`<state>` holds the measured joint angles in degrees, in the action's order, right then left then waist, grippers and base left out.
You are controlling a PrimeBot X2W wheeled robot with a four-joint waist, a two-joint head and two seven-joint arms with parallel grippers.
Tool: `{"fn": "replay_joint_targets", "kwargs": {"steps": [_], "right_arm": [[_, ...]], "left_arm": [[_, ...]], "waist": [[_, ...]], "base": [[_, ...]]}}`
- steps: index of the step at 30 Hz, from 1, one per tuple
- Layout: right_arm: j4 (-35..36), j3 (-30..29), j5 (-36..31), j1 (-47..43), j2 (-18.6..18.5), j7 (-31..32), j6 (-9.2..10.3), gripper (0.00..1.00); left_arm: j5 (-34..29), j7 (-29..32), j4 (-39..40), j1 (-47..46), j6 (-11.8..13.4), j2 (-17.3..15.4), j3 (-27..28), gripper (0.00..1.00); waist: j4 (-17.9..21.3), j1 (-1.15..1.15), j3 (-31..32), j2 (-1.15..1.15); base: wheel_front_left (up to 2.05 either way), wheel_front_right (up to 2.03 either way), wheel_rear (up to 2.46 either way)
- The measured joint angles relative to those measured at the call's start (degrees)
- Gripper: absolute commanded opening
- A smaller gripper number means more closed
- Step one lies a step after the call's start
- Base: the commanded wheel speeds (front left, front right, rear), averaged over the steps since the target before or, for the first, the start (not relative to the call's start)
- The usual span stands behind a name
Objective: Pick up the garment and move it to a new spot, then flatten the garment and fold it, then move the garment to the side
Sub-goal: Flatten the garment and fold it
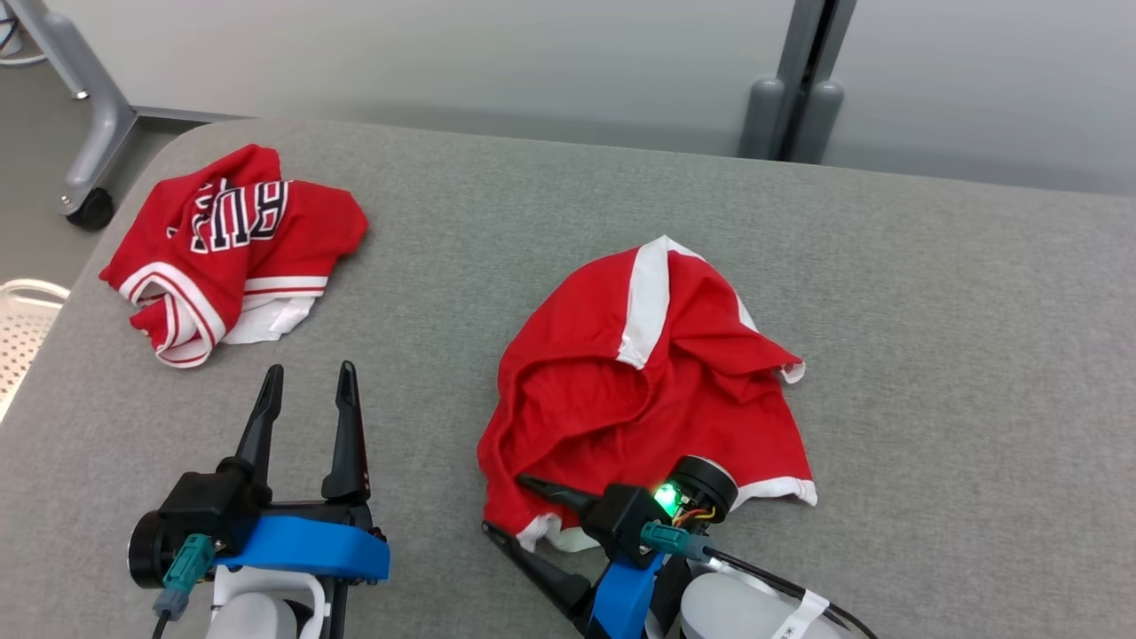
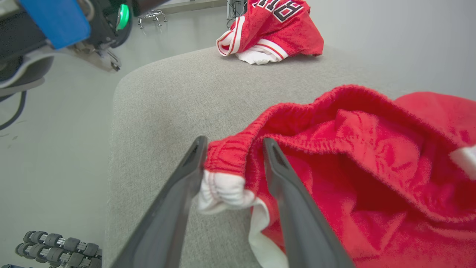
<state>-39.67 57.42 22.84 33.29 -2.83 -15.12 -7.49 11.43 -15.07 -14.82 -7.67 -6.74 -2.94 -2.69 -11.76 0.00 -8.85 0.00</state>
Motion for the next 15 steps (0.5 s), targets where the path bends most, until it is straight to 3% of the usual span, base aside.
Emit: {"fn": "replay_joint_targets", "kwargs": {"steps": [8,15], "right_arm": [[-0.3,-3.9,-1.1,-2.7,0.0,0.0,0.0,1.0],[2.9,-17.2,-6.1,-8.2,-2.2,0.0,0.0,1.0]], "left_arm": [[-0.4,0.0,0.0,0.8,0.3,0.0,1.1,1.0],[-1.1,0.0,0.2,2.0,0.3,0.0,2.0,1.0]], "waist": [[3.2,0.0,1.1,0.0],[5.8,-0.01,3.0,0.0]], "base": [[0.0,0.0,0.0],[0.0,0.0,0.0]]}}
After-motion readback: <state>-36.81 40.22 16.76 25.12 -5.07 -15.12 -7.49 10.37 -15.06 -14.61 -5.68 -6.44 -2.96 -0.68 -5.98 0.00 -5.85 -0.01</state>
